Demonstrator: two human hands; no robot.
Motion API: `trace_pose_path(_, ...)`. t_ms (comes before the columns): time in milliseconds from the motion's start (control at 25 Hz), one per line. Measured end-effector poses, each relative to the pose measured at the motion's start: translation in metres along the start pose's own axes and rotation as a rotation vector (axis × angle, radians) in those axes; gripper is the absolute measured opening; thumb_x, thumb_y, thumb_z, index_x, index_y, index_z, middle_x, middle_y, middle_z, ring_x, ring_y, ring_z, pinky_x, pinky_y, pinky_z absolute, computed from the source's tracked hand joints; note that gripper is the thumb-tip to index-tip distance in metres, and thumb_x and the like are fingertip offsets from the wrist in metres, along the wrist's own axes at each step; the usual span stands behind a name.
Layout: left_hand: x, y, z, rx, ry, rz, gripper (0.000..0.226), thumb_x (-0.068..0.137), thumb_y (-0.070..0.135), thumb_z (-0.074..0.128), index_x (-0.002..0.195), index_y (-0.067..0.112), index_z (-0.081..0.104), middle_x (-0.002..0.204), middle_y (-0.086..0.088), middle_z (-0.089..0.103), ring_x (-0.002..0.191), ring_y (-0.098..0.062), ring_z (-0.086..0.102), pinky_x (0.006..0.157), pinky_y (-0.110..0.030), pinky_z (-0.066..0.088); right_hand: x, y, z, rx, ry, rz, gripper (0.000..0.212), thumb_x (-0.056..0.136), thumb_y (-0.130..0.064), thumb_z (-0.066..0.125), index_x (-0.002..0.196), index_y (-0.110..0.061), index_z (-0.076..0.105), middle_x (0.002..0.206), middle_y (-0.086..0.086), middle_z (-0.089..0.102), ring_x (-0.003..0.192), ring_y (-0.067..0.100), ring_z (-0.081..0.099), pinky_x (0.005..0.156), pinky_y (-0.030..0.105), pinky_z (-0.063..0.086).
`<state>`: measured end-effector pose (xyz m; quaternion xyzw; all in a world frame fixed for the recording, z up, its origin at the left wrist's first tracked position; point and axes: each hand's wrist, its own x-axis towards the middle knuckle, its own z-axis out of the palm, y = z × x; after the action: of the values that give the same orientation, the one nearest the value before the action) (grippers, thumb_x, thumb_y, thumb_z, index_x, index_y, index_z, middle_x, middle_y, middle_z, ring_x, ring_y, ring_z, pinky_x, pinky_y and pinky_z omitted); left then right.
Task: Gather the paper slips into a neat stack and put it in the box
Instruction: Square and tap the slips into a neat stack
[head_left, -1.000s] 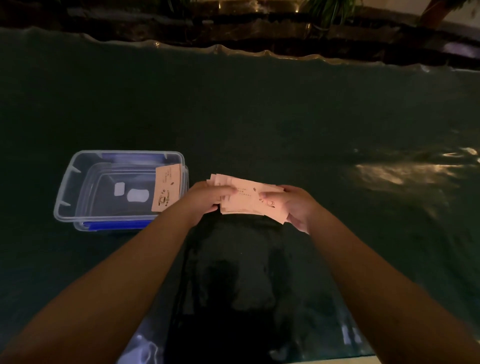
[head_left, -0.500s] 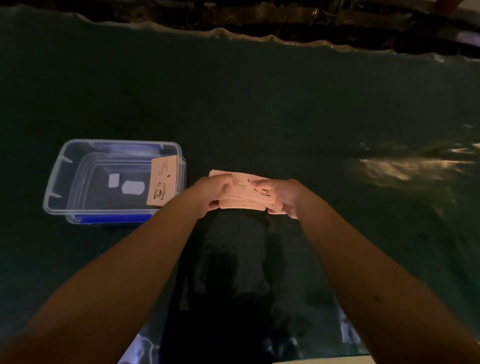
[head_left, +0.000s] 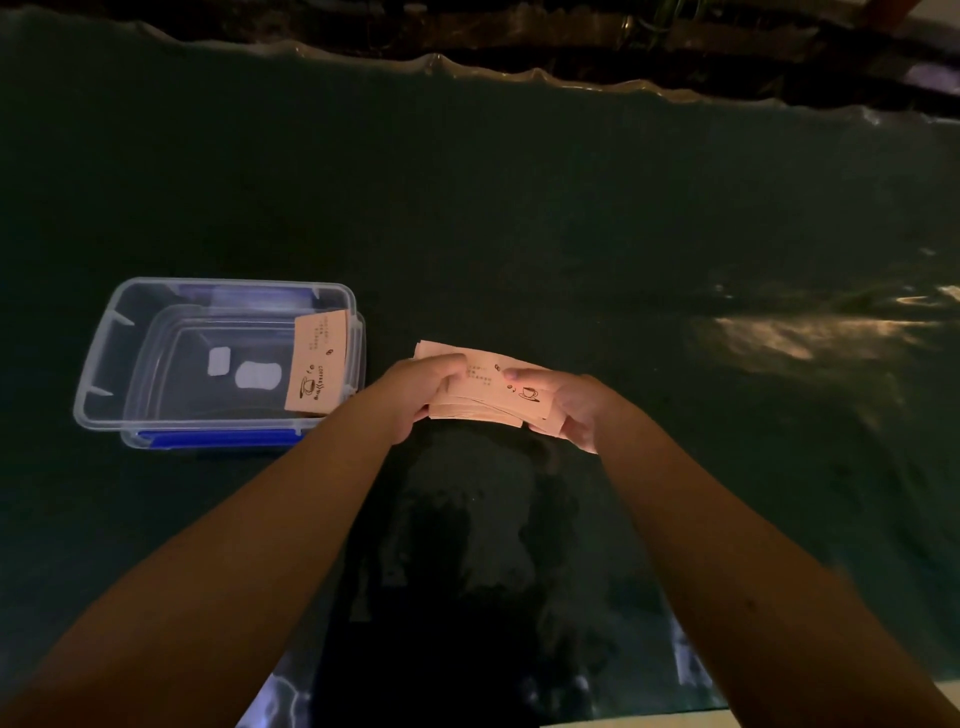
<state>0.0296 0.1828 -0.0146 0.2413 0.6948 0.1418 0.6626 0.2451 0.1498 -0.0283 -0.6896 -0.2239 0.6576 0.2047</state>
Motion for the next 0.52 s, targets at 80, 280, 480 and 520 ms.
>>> trace_pose_path(80,0.0,-0.004,-0.003,0.046,-0.03,0.028,0.062,0.087,0.031,0.08,0.142,0.017,0.055,0.134,-0.008,0.064,0.123,-0.026,0.061,0.111,-0.044,0.051,-0.001,0.006,0.001,0.014,-0.018,-0.012,0.041,0.075,-0.039,0.094,0.108,-0.017,0.083,0.102,0.002,0.087,0.105,0.023,0.078,0.103,0.042,0.059)
trace_pose_path(280,-0.008,-0.014,-0.009,-0.005,-0.088,0.149,0.083,0.077,0.017,0.093,0.146,0.022,0.047,0.135,-0.006,0.066,0.123,-0.027,0.064,0.103,-0.05,0.058,-0.005,0.021,0.005,0.099,-0.069,-0.069,0.052,0.08,-0.035,0.09,0.127,-0.015,0.077,0.118,0.006,0.083,0.116,0.027,0.075,0.112,0.046,0.053)
trace_pose_path(480,-0.013,-0.013,-0.012,-0.281,-0.121,0.345,0.081,0.077,-0.001,0.089,0.143,0.025,0.05,0.133,-0.004,0.069,0.126,-0.024,0.065,0.105,-0.05,0.058,-0.015,0.032,0.014,0.291,-0.247,-0.209,0.043,0.088,-0.034,0.081,0.13,-0.031,0.074,0.129,0.003,0.08,0.112,0.018,0.077,0.093,0.036,0.06)
trace_pose_path(520,-0.014,-0.016,-0.012,-0.317,-0.134,0.354,0.073,0.079,-0.002,0.087,0.139,0.025,0.055,0.131,-0.004,0.07,0.127,-0.024,0.065,0.102,-0.048,0.059,-0.018,0.034,0.017,0.311,-0.255,-0.225,0.036,0.089,-0.034,0.08,0.125,-0.034,0.078,0.129,0.003,0.079,0.112,0.018,0.077,0.094,0.037,0.059)
